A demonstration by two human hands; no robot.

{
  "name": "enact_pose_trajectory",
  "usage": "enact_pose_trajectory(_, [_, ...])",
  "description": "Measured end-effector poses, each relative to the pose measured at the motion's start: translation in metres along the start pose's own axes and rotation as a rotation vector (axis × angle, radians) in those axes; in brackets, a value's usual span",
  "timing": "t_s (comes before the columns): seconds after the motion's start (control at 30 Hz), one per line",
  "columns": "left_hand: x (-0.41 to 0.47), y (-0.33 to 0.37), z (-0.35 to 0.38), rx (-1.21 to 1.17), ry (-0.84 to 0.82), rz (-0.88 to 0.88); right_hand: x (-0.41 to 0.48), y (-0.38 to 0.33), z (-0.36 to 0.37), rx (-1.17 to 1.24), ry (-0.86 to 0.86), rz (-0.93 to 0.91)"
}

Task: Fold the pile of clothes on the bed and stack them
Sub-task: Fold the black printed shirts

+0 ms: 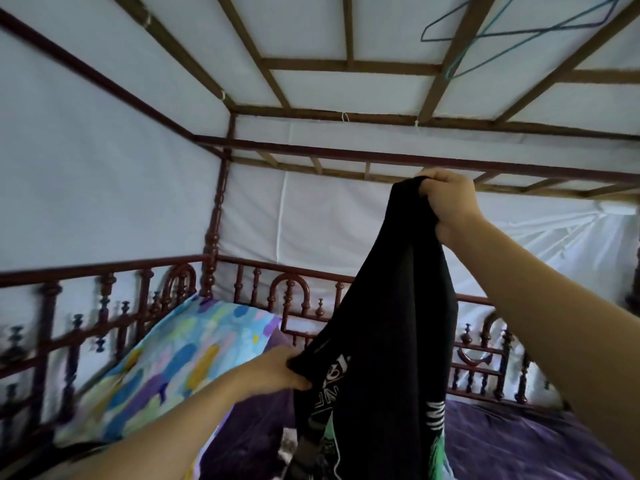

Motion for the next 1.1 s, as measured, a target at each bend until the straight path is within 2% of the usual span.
enact_pose_trajectory(0.13, [0.002, -0.012, -0.015, -0.437, 0.186, 0.029, 0.006, 0.012, -0.024, -0.061, 0.100, 0.016])
enact_pose_trajectory(0.23, [0.009, -0.012, -0.035, -0.614, 0.255, 0.019, 0.008, 0.032, -0.057, -0.123, 0.211, 0.046])
enact_pose_trajectory(0.43, [0.019, 0.005, -0.059, -0.721, 0.302, 0.030, -0.002, 0.084, -0.107, -0.322, 0.313, 0.132])
enact_pose_trajectory(0.53, [0.025, 0.012, -0.061, -0.711, 0.231, 0.036, -0.005, 0.103, -0.122, -0.359, 0.311, 0.189])
enact_pose_trajectory(0.7, [0.028, 0.004, -0.061, -0.622, 0.175, -0.004, -0.015, 0.127, -0.135, -0.534, 0.137, 0.249])
enact_pose_trajectory(0.9, [0.008, -0.040, -0.040, -0.451, 0.053, -0.151, -0.058, 0.197, -0.143, -0.820, -0.229, 0.406])
enact_pose_trajectory(1.1, [-0.027, -0.097, -0.005, -0.544, -0.086, -0.345, -0.123, 0.263, -0.144, -0.840, -0.533, 0.576])
Point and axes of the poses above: each hand's wrist, its own x-axis towards the middle knuckle, its own z-axis out of the palm, y = z × x, the point moved 1 cm from there along x, towards the middle knuckle, and after that the axes turned 1 degree about -z, right-handed, at the moved point
